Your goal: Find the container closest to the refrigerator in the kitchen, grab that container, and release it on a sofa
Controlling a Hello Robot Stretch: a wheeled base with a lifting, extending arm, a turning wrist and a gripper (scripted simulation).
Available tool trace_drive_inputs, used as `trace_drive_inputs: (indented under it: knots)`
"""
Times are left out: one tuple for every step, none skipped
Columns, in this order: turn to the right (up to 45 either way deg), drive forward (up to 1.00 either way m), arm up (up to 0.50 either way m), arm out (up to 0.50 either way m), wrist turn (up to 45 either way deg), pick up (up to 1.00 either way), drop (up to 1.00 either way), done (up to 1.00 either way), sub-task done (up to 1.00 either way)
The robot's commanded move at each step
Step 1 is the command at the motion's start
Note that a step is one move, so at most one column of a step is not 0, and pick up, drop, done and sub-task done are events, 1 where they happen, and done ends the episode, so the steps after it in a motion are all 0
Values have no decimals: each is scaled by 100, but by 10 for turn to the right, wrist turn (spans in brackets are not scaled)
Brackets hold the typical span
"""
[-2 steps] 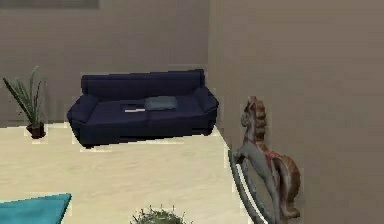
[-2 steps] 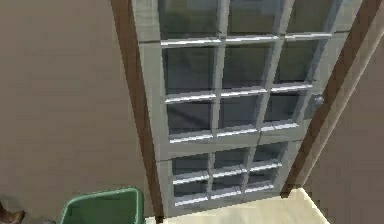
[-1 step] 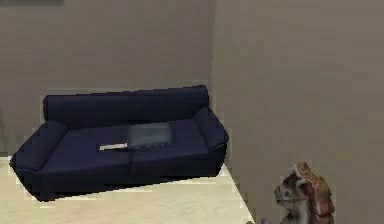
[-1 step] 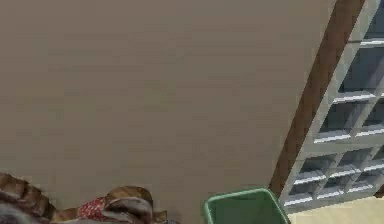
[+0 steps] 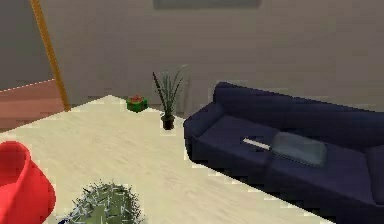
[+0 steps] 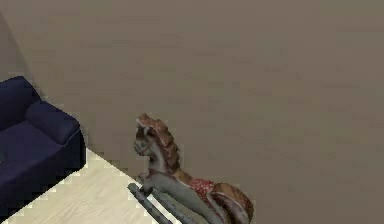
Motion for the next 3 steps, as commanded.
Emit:
trace_drive_inputs:
  knots:
    - [-150, 0, 0, 0, 0, 0, 0, 0, 0]
    - [0, 50, 0, 0, 0, 0, 0, 0, 0]
    - [-30, 0, 0, 0, 0, 0, 0, 0, 0]
